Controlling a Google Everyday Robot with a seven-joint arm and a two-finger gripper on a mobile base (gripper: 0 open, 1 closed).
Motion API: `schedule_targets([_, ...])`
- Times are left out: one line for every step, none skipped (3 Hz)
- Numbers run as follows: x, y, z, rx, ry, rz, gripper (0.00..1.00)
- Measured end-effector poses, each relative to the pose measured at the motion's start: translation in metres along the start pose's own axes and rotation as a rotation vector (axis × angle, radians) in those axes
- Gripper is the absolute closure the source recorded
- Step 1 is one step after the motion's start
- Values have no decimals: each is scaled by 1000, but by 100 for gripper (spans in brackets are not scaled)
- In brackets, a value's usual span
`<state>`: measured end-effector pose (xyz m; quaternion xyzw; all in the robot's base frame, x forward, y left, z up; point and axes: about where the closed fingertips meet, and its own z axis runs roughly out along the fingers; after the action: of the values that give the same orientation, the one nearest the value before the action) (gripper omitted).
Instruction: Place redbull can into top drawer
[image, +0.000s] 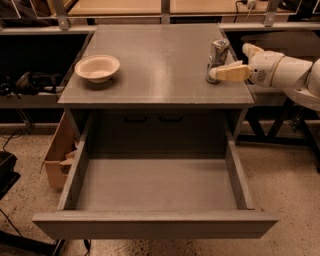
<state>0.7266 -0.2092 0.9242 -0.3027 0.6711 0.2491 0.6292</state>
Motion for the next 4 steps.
schedule_targets([4,-9,21,0,-9,29,0])
schedule_targets([7,-12,38,-5,-7,41,0])
schedule_targets([3,-7,55,-16,-6,7,26])
schedule_targets([3,-4,66,-22,-3,-11,50])
